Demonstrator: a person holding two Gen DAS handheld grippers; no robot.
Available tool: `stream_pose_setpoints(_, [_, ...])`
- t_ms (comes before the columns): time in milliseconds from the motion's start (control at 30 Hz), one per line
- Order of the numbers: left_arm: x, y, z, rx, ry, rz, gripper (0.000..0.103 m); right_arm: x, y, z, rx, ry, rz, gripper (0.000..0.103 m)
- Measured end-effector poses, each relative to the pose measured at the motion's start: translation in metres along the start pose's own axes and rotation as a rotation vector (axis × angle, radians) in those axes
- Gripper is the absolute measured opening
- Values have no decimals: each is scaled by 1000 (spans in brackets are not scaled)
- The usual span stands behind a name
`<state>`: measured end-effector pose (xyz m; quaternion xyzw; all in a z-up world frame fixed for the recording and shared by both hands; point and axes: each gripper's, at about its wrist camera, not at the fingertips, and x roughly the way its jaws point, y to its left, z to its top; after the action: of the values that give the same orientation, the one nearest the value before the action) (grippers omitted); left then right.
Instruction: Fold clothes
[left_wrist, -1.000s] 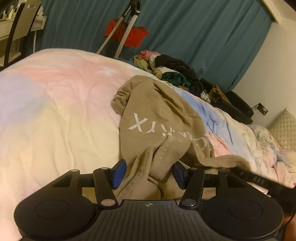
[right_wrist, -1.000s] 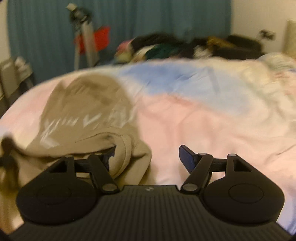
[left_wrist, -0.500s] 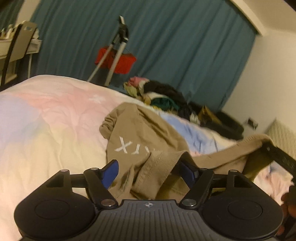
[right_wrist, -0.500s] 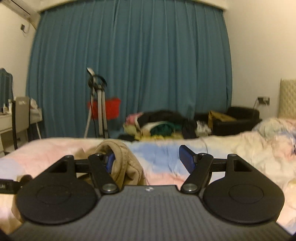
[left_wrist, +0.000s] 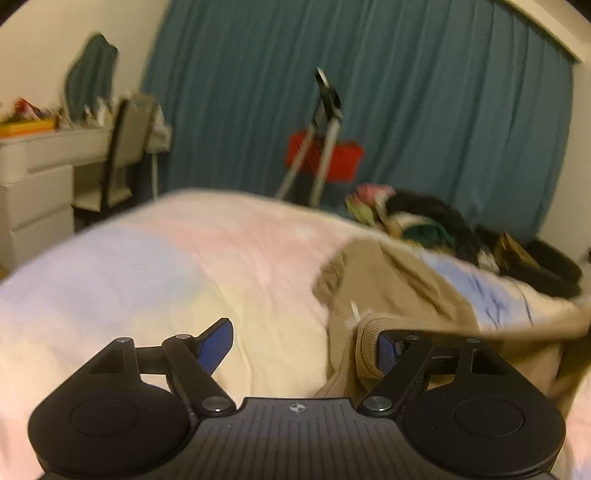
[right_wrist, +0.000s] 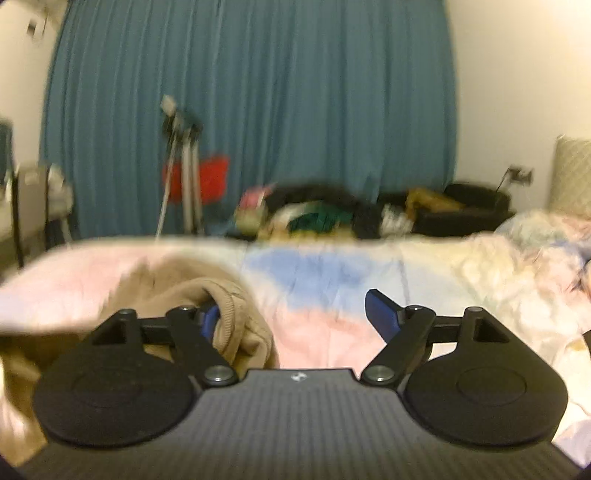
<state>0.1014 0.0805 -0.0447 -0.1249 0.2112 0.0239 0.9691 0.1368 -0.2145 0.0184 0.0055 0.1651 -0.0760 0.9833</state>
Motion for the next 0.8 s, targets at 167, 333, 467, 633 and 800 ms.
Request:
stream_pose_setpoints(167, [-15,10,11,-97,-90,9,80,17,7,-22,-78,238,68,79])
stream_pose_setpoints(333, [-34,21,24,-161,-165,13,80,2,27,-38,-155,342,206,79])
stream_pose_setpoints(467, [-46,21,28,-160,-172,-5,80,-14,27,-36,-199,235,124,79])
stream_pose_setpoints(633, [-52,12,24,-204,-148,1,80,-25,-8,-20,21,59,5,85])
stream_pose_setpoints(800, [-77,-2,32,-198,-237,48,80,-44,-10,11,103,-87,-37,85])
